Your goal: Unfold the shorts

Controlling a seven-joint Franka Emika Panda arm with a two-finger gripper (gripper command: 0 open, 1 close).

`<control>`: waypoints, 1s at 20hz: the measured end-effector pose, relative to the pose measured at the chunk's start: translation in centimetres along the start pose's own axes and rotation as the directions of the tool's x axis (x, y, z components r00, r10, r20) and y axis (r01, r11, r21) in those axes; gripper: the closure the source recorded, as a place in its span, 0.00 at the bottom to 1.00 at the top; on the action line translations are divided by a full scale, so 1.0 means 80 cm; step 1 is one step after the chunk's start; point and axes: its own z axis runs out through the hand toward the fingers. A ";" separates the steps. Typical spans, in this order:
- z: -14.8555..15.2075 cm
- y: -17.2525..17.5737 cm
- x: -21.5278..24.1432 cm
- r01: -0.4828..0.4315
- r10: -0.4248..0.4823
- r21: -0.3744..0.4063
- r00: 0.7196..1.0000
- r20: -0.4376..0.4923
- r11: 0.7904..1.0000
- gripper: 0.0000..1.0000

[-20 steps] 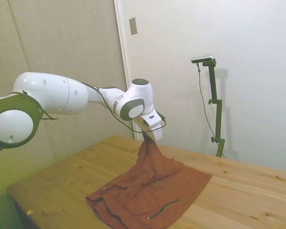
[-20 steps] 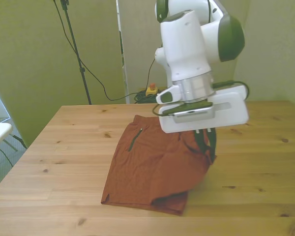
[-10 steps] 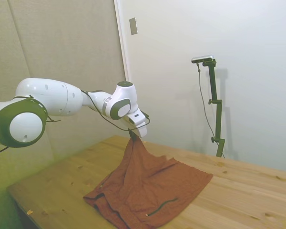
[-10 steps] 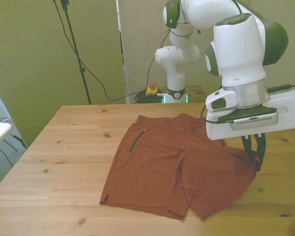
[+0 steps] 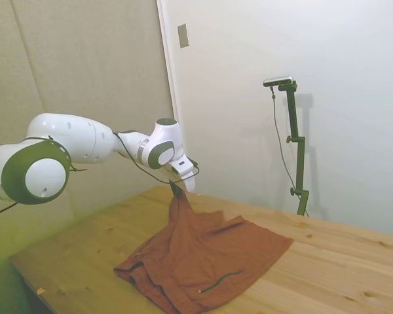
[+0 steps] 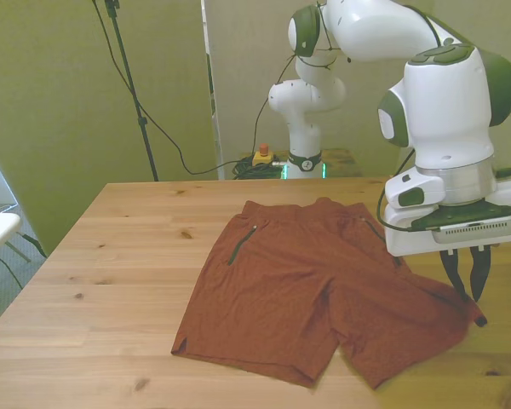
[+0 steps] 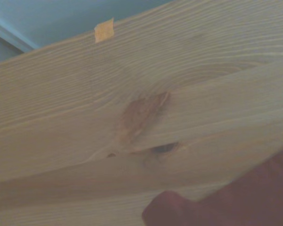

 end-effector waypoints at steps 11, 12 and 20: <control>-0.051 0.108 0.024 -0.107 0.065 -0.217 0.979 -0.193 0.970 0.00; -0.060 0.126 0.026 -0.103 0.059 -0.230 0.980 -0.190 0.968 0.00; -0.129 0.288 0.016 0.007 -0.023 -0.263 0.998 -0.057 0.965 0.00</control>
